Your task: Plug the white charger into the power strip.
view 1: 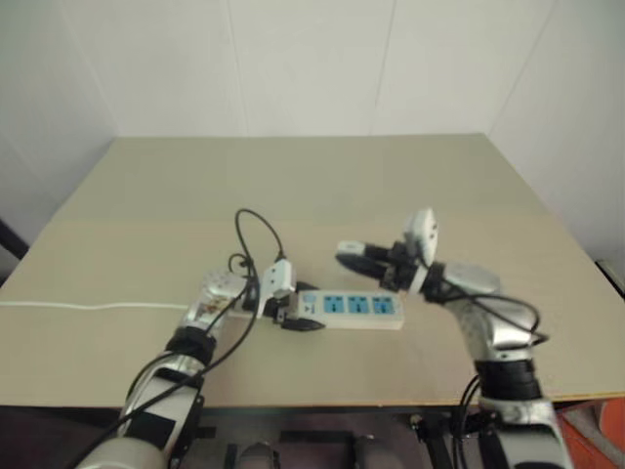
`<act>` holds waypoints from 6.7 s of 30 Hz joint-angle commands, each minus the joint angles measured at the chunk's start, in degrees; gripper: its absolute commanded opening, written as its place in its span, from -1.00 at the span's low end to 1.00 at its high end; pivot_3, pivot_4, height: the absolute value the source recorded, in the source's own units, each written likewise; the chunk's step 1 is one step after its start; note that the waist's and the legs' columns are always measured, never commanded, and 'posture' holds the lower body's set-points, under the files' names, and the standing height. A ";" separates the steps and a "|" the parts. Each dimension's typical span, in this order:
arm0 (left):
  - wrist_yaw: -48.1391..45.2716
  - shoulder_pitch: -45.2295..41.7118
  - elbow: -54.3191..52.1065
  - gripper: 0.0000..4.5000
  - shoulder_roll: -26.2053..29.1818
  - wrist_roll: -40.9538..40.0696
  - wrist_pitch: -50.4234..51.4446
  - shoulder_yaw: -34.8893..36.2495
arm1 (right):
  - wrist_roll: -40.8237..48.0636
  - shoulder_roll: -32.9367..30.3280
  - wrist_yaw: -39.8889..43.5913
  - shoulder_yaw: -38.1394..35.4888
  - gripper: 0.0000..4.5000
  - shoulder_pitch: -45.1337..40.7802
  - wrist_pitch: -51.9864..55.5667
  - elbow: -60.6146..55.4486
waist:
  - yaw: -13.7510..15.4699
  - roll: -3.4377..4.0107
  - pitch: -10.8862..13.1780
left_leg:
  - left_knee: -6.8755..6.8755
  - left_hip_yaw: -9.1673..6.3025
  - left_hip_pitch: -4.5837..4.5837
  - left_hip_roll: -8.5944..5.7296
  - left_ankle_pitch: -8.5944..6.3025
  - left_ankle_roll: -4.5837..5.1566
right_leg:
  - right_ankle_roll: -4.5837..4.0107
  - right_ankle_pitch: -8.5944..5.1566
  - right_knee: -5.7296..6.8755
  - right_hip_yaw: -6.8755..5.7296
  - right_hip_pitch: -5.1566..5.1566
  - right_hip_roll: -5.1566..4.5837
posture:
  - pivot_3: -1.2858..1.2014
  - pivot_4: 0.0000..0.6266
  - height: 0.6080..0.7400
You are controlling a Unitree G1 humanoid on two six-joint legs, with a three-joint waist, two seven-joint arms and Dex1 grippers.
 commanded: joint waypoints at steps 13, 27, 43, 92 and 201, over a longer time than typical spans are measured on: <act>-3.71 1.98 -3.82 0.47 3.62 -1.33 1.74 -0.69 | 0.94 2.53 8.80 6.04 -0.49 0.78 -17.82 8.82 | -0.71 0.00 0.00 | -0.05 -0.01 0.05 0.03 0.00 0.00 | 0.00 0.00 -0.01 -0.01 0.00 0.03 | 0.03 -0.52 1.00; -3.77 3.35 -6.36 0.47 4.53 -1.81 2.61 -1.20 | -0.85 2.67 9.55 8.42 -0.49 -1.38 -22.75 16.92 | -1.23 0.00 0.00 | -0.06 -0.02 0.04 0.04 0.00 0.00 | 0.00 -0.01 -0.01 -0.01 0.00 0.03 | 0.03 -0.52 1.00; -2.80 3.33 -6.72 0.47 4.49 -1.62 2.98 -1.62 | -1.09 4.07 9.69 9.38 -0.49 -3.16 -22.97 19.09 | -1.13 0.00 0.00 | -0.05 -0.03 0.04 0.03 0.00 0.00 | 0.00 -0.01 -0.01 -0.01 0.00 0.03 | 0.03 -0.52 1.00; -1.56 3.64 -6.98 0.47 6.70 -1.89 3.25 -1.03 | -5.48 -2.60 14.76 9.71 -0.49 -3.37 -32.46 33.88 | -0.77 0.00 0.00 | -0.05 -0.03 0.09 0.03 0.00 0.00 | 0.01 -0.01 -0.02 -0.02 0.09 0.02 | 0.03 -0.52 1.00; -2.39 25.73 -46.76 0.99 37.63 -26.94 30.89 24.50 | 5.35 -39.43 20.04 -13.61 1.00 13.27 -13.60 5.51 | -1.18 -0.38 0.18 | -0.59 0.23 0.60 0.19 -0.04 0.03 | -0.06 -0.17 -0.60 0.10 0.33 0.04 | 0.03 -0.52 1.00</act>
